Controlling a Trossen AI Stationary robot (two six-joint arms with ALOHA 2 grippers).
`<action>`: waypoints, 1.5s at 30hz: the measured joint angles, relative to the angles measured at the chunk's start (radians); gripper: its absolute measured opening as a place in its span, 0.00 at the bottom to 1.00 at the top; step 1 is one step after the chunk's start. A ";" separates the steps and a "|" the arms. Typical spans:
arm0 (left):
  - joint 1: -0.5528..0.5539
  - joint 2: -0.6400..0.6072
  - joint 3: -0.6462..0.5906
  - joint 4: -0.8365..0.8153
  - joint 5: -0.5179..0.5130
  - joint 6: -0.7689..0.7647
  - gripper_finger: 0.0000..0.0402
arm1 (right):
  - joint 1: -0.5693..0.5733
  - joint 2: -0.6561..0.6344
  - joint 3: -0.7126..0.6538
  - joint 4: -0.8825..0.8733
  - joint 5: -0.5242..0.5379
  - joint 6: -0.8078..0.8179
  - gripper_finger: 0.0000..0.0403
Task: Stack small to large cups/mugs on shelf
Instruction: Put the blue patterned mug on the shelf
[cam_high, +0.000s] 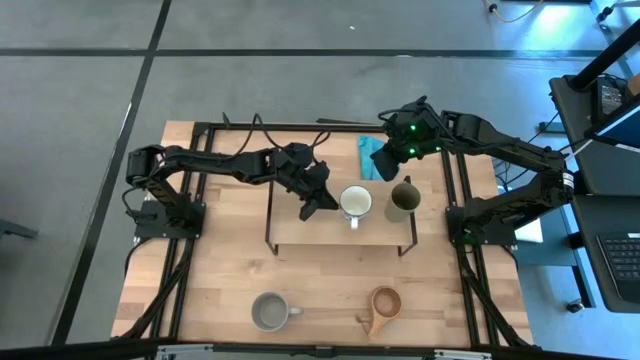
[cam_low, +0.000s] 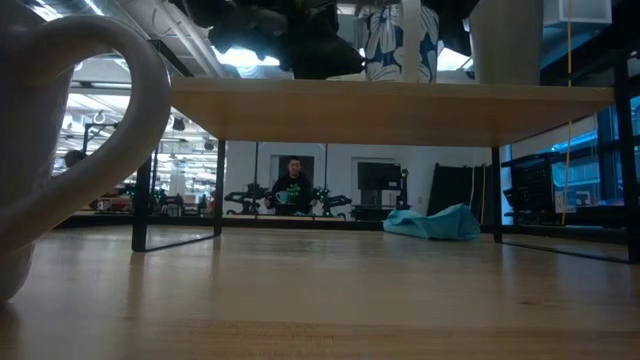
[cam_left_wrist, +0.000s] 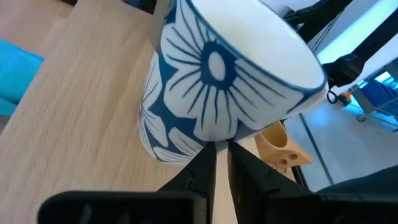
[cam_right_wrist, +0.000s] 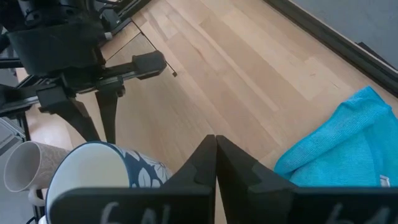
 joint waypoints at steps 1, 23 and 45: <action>0.002 0.000 0.000 0.012 0.000 0.000 0.09 | 0.000 0.000 0.000 0.000 0.000 0.000 0.03; 0.003 0.000 0.000 -0.072 0.084 0.024 0.09 | 0.000 0.000 0.000 0.000 0.000 -0.002 0.03; 0.060 -0.089 0.110 -0.255 -0.005 0.105 0.09 | 0.000 0.000 0.000 0.006 -0.177 0.019 0.03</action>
